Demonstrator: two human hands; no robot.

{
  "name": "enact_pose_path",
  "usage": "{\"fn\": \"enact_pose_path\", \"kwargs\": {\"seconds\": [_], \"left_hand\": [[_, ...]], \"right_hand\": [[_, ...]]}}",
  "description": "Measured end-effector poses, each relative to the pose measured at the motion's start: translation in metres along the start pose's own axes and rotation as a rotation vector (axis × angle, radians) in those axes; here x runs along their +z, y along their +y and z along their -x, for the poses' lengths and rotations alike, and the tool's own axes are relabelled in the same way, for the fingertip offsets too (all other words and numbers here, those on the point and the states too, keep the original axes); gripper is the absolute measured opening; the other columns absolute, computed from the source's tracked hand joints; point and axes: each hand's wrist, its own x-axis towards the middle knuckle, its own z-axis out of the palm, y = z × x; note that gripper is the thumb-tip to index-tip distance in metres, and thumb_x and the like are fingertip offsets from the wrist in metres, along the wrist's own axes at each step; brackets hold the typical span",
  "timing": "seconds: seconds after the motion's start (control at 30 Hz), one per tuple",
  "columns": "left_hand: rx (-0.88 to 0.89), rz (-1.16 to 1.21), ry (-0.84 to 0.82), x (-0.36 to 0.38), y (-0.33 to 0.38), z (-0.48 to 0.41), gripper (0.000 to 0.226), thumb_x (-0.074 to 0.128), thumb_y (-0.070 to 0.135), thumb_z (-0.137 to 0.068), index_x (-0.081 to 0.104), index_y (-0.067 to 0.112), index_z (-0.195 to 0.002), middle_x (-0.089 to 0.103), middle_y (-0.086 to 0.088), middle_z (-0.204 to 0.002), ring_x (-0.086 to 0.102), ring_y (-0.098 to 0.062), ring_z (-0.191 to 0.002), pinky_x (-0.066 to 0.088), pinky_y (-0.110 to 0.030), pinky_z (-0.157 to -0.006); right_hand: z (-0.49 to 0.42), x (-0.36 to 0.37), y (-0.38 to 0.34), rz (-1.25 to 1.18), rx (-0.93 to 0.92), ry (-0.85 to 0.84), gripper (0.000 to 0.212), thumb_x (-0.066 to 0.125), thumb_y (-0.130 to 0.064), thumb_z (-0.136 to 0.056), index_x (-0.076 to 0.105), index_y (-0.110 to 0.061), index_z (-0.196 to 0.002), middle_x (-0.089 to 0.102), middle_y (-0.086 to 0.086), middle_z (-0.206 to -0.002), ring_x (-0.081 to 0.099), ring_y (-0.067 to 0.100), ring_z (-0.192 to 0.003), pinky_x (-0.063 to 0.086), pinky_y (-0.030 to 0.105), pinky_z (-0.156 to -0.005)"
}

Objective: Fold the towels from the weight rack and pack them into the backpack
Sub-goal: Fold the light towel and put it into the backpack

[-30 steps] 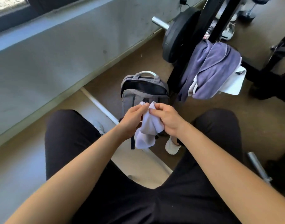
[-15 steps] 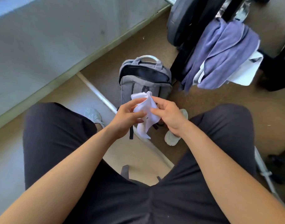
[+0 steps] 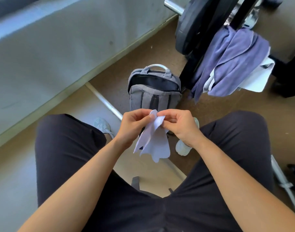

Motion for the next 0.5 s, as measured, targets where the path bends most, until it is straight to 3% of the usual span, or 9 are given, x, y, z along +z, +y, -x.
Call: {"fn": "enact_pose_path", "kwargs": {"seconds": [0.17,0.4,0.5], "left_hand": [[0.052,-0.05,-0.043,-0.0033,-0.0034,0.0039,0.016,0.071,0.013,-0.096,0.078,0.004,-0.108,0.079,-0.014,-0.103,0.074,-0.034,-0.099,0.058,-0.036,-0.085],[0.09,-0.057,-0.065,-0.0021,-0.0027,0.0094,0.02,0.069,0.013,-0.097,0.077,0.003,-0.112,0.079,-0.014,-0.107,0.072,-0.037,-0.106,0.056,-0.05,-0.097],[0.095,-0.04,-0.053,-0.0024,-0.0045,0.0093,0.02,0.07,0.014,-0.097,0.077,0.003,-0.112,0.078,-0.015,-0.108,0.072,-0.037,-0.108,0.055,-0.054,-0.101]], "right_hand": [[-0.0043,0.0017,0.0046,0.276,-0.114,0.154,0.007,0.077,-0.026,-0.088,0.075,-0.021,-0.092,0.062,0.001,-0.088,0.061,0.015,-0.077,0.05,0.018,-0.063],[-0.0074,0.0053,0.0086,0.282,-0.172,0.079,0.014,0.075,-0.022,-0.089,0.071,-0.01,-0.082,0.068,-0.003,-0.115,0.062,0.005,-0.109,0.052,0.013,-0.084],[-0.0069,0.0071,0.0041,0.263,-0.161,0.057,0.011,0.073,-0.018,-0.09,0.068,-0.013,-0.081,0.067,-0.002,-0.129,0.061,0.004,-0.114,0.052,0.019,-0.088]]}}
